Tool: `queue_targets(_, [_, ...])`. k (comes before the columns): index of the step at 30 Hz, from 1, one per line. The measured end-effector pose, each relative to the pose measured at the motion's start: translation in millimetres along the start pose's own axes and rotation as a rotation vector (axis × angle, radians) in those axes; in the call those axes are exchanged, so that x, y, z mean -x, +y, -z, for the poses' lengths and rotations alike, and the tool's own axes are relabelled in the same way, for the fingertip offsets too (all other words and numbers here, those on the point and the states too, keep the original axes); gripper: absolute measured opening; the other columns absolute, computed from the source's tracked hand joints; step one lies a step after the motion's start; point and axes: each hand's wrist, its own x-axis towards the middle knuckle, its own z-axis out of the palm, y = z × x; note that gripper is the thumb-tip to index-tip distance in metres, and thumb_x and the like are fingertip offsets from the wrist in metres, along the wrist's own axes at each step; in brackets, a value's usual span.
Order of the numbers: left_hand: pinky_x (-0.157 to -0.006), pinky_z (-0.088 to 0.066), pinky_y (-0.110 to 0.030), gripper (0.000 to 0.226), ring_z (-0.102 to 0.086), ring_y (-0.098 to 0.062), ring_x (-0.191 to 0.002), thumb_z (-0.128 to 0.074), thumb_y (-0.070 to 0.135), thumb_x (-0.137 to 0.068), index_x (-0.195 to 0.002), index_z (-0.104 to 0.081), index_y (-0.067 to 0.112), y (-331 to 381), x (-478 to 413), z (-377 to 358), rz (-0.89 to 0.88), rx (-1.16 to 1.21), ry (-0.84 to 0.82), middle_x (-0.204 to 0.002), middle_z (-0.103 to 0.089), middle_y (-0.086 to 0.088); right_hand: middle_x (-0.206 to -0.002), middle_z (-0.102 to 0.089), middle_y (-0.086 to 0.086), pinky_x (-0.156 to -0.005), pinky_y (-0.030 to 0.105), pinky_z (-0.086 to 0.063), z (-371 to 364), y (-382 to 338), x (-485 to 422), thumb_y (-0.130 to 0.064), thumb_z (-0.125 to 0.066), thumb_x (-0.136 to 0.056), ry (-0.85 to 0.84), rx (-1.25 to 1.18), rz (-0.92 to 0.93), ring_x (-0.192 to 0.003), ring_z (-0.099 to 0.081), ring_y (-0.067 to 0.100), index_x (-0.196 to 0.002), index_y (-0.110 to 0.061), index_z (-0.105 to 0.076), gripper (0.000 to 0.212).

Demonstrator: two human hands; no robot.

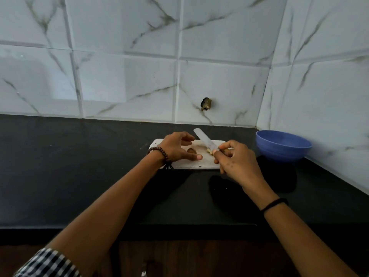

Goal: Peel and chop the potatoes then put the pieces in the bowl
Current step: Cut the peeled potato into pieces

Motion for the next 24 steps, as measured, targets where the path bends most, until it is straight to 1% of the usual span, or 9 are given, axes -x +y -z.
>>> queue_targets(2, [-0.088,-0.045,-0.02,0.074,-0.06,-0.003,-0.104,-0.088,0.046,-0.058,-0.122,-0.06,0.021,2,4,7,-0.004,-0.091,0.043,-0.116,-0.063,0.01,-0.085,-0.074,-0.004,-0.045,0.013,-0.045,1,2,0,-0.028,-0.068,-0.092,-0.003,-0.002,-0.002,-0.05,-0.065,0.004,-0.099,-0.023,-0.063,0.01])
queue_targets(5, [-0.078,-0.044,-0.018,0.057,-0.059,-0.002,-0.089,-0.084,0.052,-0.061,-0.106,-0.068,0.021,0,10,13,0.011,-0.192,0.108,-0.096,-0.066,0.011,-0.087,-0.073,-0.004,-0.045,0.013,-0.046,1,3,-1,-0.031,-0.068,-0.092,-0.005,0.002,-0.004,-0.051,-0.066,0.006,-0.1,-0.024,-0.063,0.012])
queue_targets(7, [-0.079,-0.046,-0.021,0.047,-0.06,-0.003,-0.088,-0.081,0.056,-0.064,-0.095,-0.072,0.022,-4,12,11,0.033,-0.212,0.11,-0.088,-0.067,0.012,-0.087,-0.073,-0.004,-0.047,0.014,-0.047,0,3,0,-0.032,-0.069,-0.092,-0.011,0.002,-0.003,-0.052,-0.066,0.006,-0.101,-0.024,-0.064,0.014])
queue_targets(9, [-0.085,-0.051,-0.028,0.038,-0.061,-0.004,-0.091,-0.078,0.058,-0.065,-0.087,-0.074,0.028,-8,10,8,0.029,-0.234,0.114,-0.091,-0.07,0.013,-0.088,-0.073,-0.003,-0.055,0.021,-0.054,0,2,0,-0.035,-0.068,-0.092,-0.019,0.018,-0.002,-0.061,-0.068,0.008,-0.102,-0.023,-0.064,0.016])
queue_targets(11, [-0.086,-0.052,-0.029,0.028,-0.062,-0.005,-0.09,-0.077,0.052,-0.07,-0.09,-0.075,0.032,-8,9,7,0.005,-0.229,0.098,-0.095,-0.071,0.012,-0.089,-0.073,-0.003,-0.07,0.031,-0.06,0,2,1,-0.038,-0.067,-0.092,-0.031,0.062,0.001,-0.074,-0.069,0.012,-0.103,-0.023,-0.065,0.019])
queue_targets(14, [-0.079,-0.043,-0.016,0.026,-0.06,-0.003,-0.088,-0.074,0.035,-0.081,-0.106,-0.073,0.028,-6,9,6,-0.046,-0.228,0.044,-0.1,-0.071,0.011,-0.09,-0.072,-0.002,-0.078,0.039,-0.06,0,1,2,-0.04,-0.064,-0.094,-0.041,0.115,0.021,-0.081,-0.069,0.015,-0.104,-0.02,-0.07,0.023])
queue_targets(17, [-0.071,-0.038,-0.008,0.023,-0.057,0.002,-0.083,-0.073,0.034,-0.083,-0.105,-0.074,0.03,-6,11,5,-0.059,-0.205,0.037,-0.095,-0.069,0.015,-0.088,-0.07,-0.002,-0.077,0.038,-0.058,-1,-2,4,-0.039,-0.061,-0.095,-0.044,0.166,0.055,-0.08,-0.068,0.017,-0.104,-0.019,-0.071,0.023])
queue_targets(20, [-0.073,-0.038,-0.012,0.024,-0.056,0.003,-0.083,-0.074,0.039,-0.08,-0.103,-0.075,0.031,-5,11,4,-0.04,-0.168,0.042,-0.097,-0.07,0.015,-0.086,-0.068,-0.005,-0.074,0.034,-0.058,-3,-6,6,-0.037,-0.06,-0.096,-0.071,0.228,0.074,-0.076,-0.066,0.012,-0.112,-0.021,-0.071,0.025])
queue_targets(24, [-0.065,-0.036,-0.009,0.024,-0.055,0.001,-0.078,-0.075,0.041,-0.079,-0.101,-0.076,0.032,-4,12,2,-0.034,-0.183,0.076,-0.091,-0.07,0.016,-0.078,-0.067,-0.003,-0.055,0.026,-0.057,-6,-15,10,-0.032,-0.058,-0.098,-0.103,0.254,0.112,-0.057,-0.063,0.009,-0.122,-0.023,-0.066,0.027])
